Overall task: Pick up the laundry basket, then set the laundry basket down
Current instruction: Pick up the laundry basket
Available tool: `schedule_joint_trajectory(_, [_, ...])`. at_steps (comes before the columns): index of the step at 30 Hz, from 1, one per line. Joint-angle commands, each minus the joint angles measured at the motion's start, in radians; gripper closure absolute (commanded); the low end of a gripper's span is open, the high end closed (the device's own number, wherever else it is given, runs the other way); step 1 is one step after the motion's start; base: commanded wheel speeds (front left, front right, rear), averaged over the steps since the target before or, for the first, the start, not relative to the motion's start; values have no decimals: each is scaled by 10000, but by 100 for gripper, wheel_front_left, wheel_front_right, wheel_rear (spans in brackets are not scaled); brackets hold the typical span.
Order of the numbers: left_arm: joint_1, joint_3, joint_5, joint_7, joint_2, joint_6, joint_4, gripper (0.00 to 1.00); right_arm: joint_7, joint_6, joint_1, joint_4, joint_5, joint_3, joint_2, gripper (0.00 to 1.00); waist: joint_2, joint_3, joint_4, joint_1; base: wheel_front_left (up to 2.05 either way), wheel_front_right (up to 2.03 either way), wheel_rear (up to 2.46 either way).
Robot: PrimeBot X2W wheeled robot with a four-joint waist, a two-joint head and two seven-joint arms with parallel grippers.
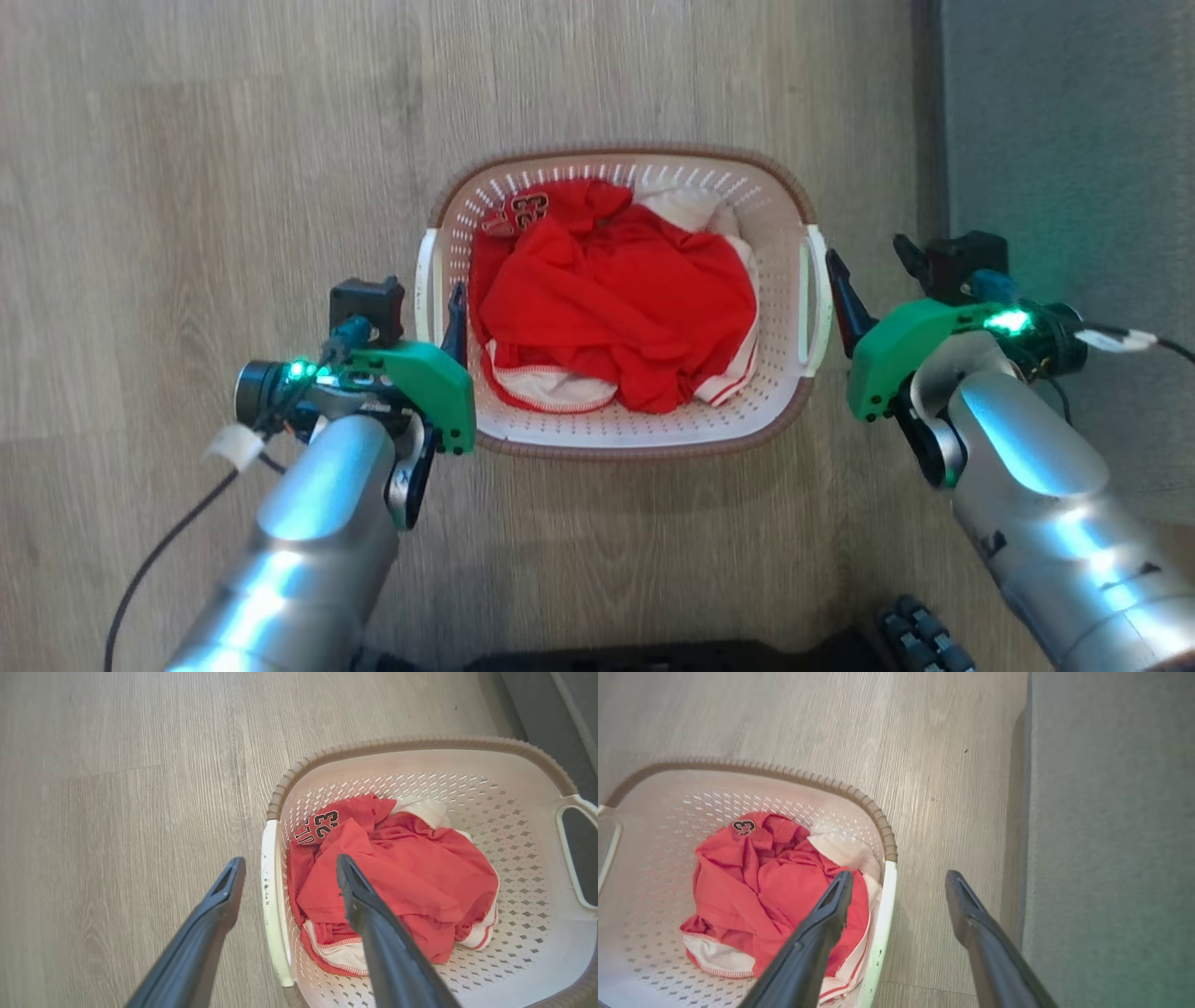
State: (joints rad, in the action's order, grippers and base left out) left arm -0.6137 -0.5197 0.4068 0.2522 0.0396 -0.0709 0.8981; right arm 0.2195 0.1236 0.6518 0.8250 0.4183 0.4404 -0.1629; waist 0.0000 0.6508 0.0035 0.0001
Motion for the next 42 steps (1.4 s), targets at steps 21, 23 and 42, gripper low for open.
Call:
schedule_joint_trajectory(21, [-2344, -1536, 1872, -600, 106, 796, 3109, 0, -668, 71, 2043, 2501, 1881, 1928, 797, 0, 0, 1578, -295, -1, 0, 0, 0])
schedule_joint_trajectory(23, [-2500, -1687, 1938, -722, 106, 792, 3225, 0, -711, 71, 2176, 2671, 2002, 2011, 835, 0, 0, 1681, -303, -1, 0, 0, 0])
schedule_joint_trajectory(42, [-3535, -2981, 2567, -2104, 106, 887, 3423, 0, -1801, 71, 3162, 3126, 3587, 3349, 721, 0, 0, 2630, -185, -1, 0, 0, 0])
